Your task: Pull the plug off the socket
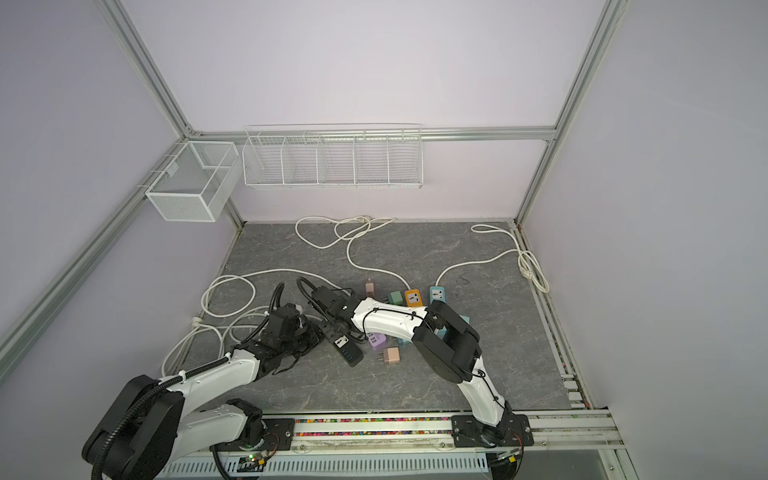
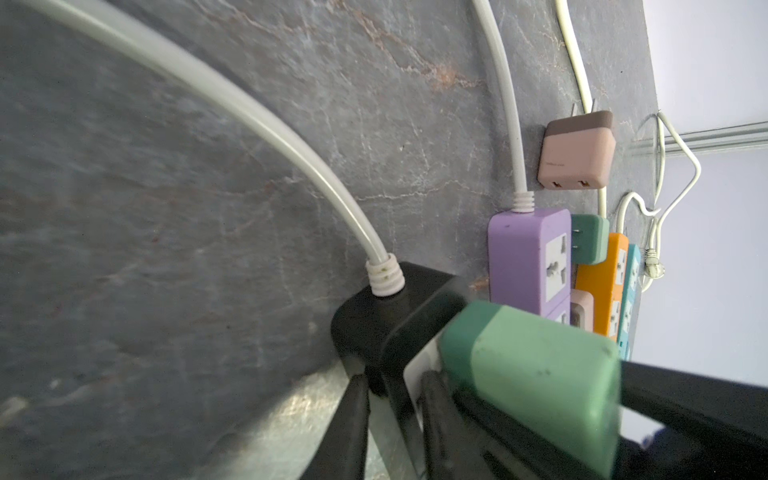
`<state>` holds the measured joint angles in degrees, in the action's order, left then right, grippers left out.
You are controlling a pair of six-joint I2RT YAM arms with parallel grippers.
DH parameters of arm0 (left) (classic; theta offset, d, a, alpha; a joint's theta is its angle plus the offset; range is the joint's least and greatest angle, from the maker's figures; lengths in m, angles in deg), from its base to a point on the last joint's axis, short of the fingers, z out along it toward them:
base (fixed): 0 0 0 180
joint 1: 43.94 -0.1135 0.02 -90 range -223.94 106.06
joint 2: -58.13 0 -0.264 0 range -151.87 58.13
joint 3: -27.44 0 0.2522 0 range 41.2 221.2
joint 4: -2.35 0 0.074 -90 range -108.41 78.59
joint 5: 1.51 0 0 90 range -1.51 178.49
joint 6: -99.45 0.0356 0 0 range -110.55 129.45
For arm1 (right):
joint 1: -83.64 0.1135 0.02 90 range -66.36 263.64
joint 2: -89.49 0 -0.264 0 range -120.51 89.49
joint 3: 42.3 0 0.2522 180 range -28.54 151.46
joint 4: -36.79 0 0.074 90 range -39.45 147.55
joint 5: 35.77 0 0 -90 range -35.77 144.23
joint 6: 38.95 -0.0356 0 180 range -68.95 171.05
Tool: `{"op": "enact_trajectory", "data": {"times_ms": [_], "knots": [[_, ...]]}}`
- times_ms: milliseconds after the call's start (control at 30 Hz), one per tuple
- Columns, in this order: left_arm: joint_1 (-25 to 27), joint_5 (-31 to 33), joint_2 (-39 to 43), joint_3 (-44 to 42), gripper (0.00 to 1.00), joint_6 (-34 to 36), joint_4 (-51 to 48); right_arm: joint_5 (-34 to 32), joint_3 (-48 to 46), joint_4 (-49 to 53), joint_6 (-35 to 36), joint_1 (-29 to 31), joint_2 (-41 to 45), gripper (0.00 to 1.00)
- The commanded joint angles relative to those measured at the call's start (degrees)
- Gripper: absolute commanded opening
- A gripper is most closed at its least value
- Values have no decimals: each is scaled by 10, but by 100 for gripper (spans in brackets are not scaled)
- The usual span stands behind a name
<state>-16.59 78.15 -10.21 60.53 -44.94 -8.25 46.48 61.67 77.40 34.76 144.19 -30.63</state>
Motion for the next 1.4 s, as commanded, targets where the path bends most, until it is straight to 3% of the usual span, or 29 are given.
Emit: {"op": "enact_trajectory", "data": {"times_ms": [0,267,567,833,933,1200,1367], "knots": [[4,15,-10,-24,23,-3,-80,31,-5,-4,-6,-15,34,21],[5,18,-8,-21,23,-4,-83,24,25,19,9,28,13,20],[8,20,-5,-22,23,-5,-85,-1,15,28,14,-4,33,20],[9,24,-10,-19,23,-6,-86,-4,38,41,19,28,26,20],[12,24,-7,-19,23,-7,-89,-31,30,42,29,26,44,19],[17,20,1,-16,22,-9,-91,-17,-11,24,20,4,105,19],[19,19,26,2,23,-4,-113,26,-70,-4,-2,-21,162,19]]}}
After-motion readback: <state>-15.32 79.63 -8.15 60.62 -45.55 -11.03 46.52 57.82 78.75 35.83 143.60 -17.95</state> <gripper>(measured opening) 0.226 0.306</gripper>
